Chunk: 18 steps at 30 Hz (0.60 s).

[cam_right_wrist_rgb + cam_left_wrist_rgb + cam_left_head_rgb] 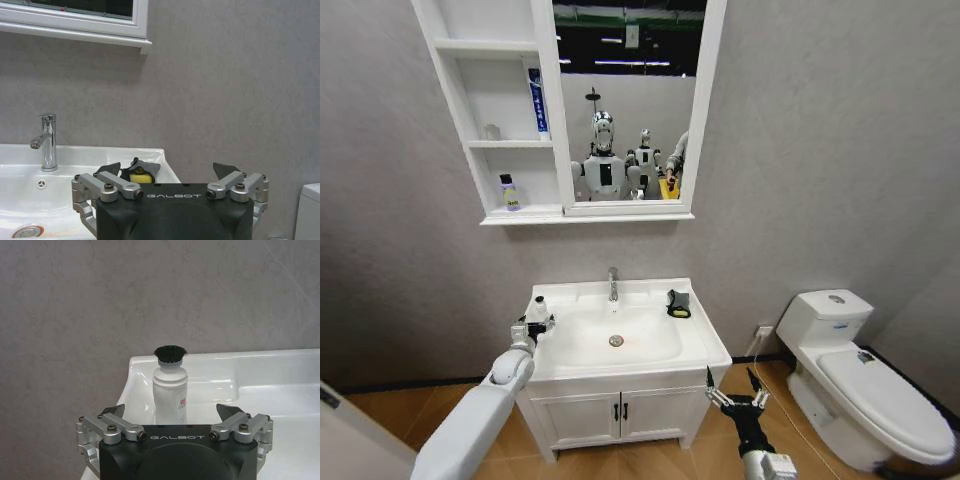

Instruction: Move facial cleanser and shampoo from washbasin to cabinet, then wipe washbasin with towel.

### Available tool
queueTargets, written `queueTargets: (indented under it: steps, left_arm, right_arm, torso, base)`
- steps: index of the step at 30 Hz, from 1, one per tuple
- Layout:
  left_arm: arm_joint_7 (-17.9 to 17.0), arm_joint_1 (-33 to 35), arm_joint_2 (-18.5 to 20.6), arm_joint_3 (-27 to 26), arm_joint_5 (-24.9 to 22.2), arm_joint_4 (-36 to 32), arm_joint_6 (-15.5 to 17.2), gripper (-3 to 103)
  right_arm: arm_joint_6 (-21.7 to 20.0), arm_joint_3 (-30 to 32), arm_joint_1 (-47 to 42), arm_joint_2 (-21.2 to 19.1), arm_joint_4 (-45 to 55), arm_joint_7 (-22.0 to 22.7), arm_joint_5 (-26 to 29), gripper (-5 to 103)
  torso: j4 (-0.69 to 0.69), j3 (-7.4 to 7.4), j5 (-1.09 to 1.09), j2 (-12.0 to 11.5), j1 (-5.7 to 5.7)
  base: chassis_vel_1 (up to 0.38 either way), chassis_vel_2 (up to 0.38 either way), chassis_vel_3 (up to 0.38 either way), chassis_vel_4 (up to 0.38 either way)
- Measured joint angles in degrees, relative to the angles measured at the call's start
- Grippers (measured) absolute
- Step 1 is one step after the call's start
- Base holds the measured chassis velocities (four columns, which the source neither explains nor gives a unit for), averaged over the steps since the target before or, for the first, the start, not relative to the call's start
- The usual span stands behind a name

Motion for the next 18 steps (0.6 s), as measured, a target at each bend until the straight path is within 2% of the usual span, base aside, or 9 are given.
queueTargets:
  steps: [2,7,9,11,12,14,15,16,18]
  left_arm:
    - [0.0,-2.5,-1.0,1.0,0.0,3.4,0.0,100]
    - [0.0,-5.0,-2.1,1.4,0.7,7.2,-0.2,98]
    - [0.0,-5.3,-2.2,1.5,0.7,7.6,-0.3,94]
    - [0.5,-5.5,-2.2,1.5,0.4,8.1,-0.5,84]
    - [0.5,-5.5,-2.2,1.5,0.4,8.1,-0.5,84]
    - [0.7,-5.4,-2.0,1.4,0.3,8.0,-0.6,74]
    - [0.7,-5.4,-2.0,1.4,0.3,8.0,-0.6,74]
    - [0.8,-5.1,-1.9,1.2,0.2,7.8,-0.6,68]
    - [0.8,-5.0,-1.8,1.1,0.2,7.6,-0.6,68]
  right_arm:
    - [0.0,0.3,-0.2,0.0,0.2,0.0,0.0,100]
    - [0.0,0.5,-0.2,-0.1,0.2,0.1,0.1,100]
    - [0.0,0.5,-0.2,-0.1,0.2,0.1,0.1,100]
    - [0.0,0.5,-0.2,0.0,0.2,0.2,0.1,100]
    - [0.0,0.5,-0.2,0.0,0.2,0.2,0.1,100]
    - [0.0,0.5,-0.1,0.0,0.2,0.2,0.1,100]
    - [0.0,0.5,-0.1,0.0,0.2,0.2,0.1,100]
    - [0.0,0.4,-0.1,0.0,0.2,0.2,0.1,100]
    - [0.0,0.4,0.0,0.0,0.1,0.2,0.1,100]
  torso:
    - [-0.01,0.0,-0.01,0.0,0.0]
    - [-0.01,0.0,-0.01,0.0,0.0]
    - [0.0,0.0,-0.01,0.0,0.0]
    - [0.0,0.0,0.0,0.0,0.0]
    - [0.0,0.0,0.0,0.0,0.0]
    - [-0.01,0.0,0.0,0.0,0.0]
    - [-0.01,0.0,0.0,0.0,0.0]
    - [0.01,0.0,-0.01,0.0,0.0]
    - [0.01,0.0,-0.01,0.0,0.0]
  base:
    - [0.0,0.0,0.0,0.0]
    - [0.0,0.0,0.0,0.0]
    - [0.0,0.0,0.0,0.0]
    - [0.0,0.0,0.0,0.0]
    - [0.0,0.0,0.0,0.0]
    - [0.0,0.0,0.0,0.0]
    - [0.0,0.0,0.0,0.0]
    - [0.0,0.0,0.0,0.0]
    - [0.0,0.0,0.0,0.0]
